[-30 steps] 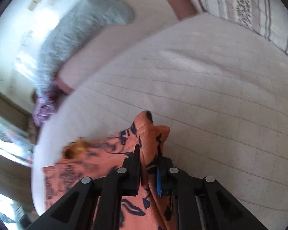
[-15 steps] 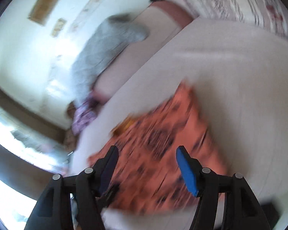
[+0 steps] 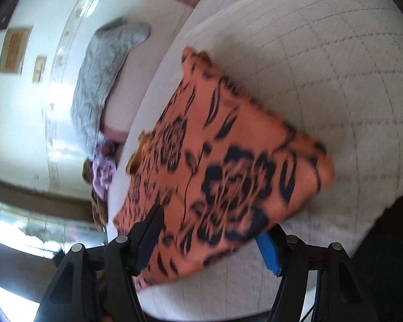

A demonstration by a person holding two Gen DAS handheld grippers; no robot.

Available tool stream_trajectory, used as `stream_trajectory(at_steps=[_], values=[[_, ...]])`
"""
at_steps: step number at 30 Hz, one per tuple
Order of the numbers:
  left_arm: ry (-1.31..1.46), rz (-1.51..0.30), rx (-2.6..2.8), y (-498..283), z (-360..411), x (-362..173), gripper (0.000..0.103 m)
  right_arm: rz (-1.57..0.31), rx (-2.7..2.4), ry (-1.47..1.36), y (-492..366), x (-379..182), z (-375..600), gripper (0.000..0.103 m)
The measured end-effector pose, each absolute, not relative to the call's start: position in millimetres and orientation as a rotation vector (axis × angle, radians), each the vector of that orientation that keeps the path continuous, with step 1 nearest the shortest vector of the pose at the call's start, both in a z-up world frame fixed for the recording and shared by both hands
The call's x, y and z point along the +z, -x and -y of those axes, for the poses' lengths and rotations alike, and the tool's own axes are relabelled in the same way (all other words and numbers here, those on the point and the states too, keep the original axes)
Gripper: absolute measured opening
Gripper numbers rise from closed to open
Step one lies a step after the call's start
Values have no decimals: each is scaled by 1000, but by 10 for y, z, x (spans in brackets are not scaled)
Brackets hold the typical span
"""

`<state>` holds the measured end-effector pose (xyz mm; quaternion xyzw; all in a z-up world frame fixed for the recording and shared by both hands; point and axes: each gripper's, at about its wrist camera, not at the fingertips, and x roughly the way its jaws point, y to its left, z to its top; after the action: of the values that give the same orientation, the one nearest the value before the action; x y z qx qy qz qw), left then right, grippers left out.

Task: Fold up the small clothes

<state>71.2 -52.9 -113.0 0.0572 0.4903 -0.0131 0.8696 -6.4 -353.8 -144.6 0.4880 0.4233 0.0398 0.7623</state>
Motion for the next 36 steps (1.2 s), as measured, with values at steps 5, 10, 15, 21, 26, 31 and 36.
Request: stream_trajectory(at_steps=[5,10,15,21,26,31,36], values=[[-140,-1012,-34,-697,561,-1122,95,-912,32,-1052,66,-1384,3618,55],[-176,-1000,-48,-706,636,-1167,95,-911,14,-1054,-41,-1413,3606,53],[-150,-1007,-58,-706,625,-1228,97,-895,-30,-1026,-111,-1412,3600,54],[-58,-993,-88,-689,404,-1019,95,-951,-56,-823,-444,-1161,3430,16],[145,-826,-32,-634,-270,-450,95,-809,78,-516,-552,-186,2702,15],[292,-719,153,-531,-1219,-214,95,-726,284,-246,-487,267,1481,16],[453,-768,244,-484,-1877,-480,95,-1020,448,-33,-680,-724,330,15]])
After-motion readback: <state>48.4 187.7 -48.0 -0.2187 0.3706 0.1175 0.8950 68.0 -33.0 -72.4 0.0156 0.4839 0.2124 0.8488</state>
